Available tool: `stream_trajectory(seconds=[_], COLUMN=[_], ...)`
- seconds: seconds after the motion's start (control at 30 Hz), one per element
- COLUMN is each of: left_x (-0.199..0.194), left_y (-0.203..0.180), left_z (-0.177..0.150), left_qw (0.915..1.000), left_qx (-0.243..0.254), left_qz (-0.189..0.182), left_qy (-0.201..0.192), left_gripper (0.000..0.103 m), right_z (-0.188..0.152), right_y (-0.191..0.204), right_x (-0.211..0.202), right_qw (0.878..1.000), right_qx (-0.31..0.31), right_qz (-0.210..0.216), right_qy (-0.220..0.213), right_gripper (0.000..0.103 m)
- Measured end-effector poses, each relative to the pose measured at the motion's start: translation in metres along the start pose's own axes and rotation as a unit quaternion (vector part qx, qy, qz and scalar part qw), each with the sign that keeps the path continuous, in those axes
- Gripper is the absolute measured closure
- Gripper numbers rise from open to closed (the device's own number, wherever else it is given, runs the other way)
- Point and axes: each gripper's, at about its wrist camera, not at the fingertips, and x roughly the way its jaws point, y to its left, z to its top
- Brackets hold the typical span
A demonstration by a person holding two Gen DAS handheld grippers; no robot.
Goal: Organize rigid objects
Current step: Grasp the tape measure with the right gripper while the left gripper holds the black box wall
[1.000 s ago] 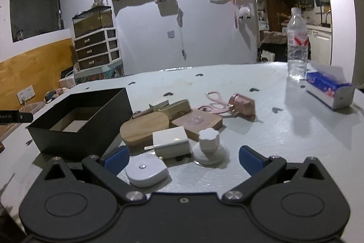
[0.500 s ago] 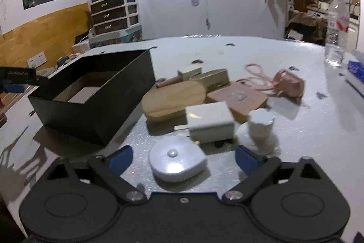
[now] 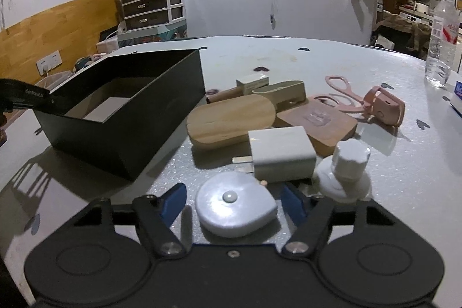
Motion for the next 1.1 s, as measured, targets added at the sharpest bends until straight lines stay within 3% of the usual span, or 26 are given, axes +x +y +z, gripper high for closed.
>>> stream_trajectory(seconds=[0.1,0.23,0.47,0.67,0.8,0.93,1.1], left_x=[-0.002,-0.007,-0.013,-0.02,-0.025,-0.03,-0.031], left_y=[0.001,-0.001,-0.005,-0.005,-0.005,-0.003,-0.003], left_z=[-0.003,-0.007,-0.013,-0.022,-0.027,-0.033,-0.036], left_qw=[1.0,0.9998,0.9992,0.9972,0.9959,0.9959,0.9963], left_qx=[0.004,0.009,0.021,0.037,0.045,0.037,0.023], left_qz=[-0.006,-0.017,-0.026,-0.059,-0.073,-0.077,-0.077], left_qy=[-0.004,-0.009,-0.02,-0.028,-0.03,-0.031,-0.033], left_gripper=[0.095,0.101,0.101,0.101,0.1,0.1,0.1], right_z=[-0.001,-0.002,0.001,0.037,0.071,0.098,0.118], right_y=[0.001,0.005,0.01,0.008,0.032,0.069,0.127], right_x=[0.0,-0.001,-0.023,-0.05,-0.047,-0.015,0.042], right_qw=[1.0,1.0,0.999,0.995,0.99,0.987,0.98], right_qx=[-0.013,-0.031,-0.031,-0.033,-0.069,-0.069,-0.032], right_qz=[-0.007,-0.004,0.039,0.055,0.081,0.134,0.192], right_qy=[-0.001,0.0,-0.018,-0.07,-0.095,-0.06,0.028], right_gripper=[0.043,0.044,0.044,0.044,0.044,0.044,0.044])
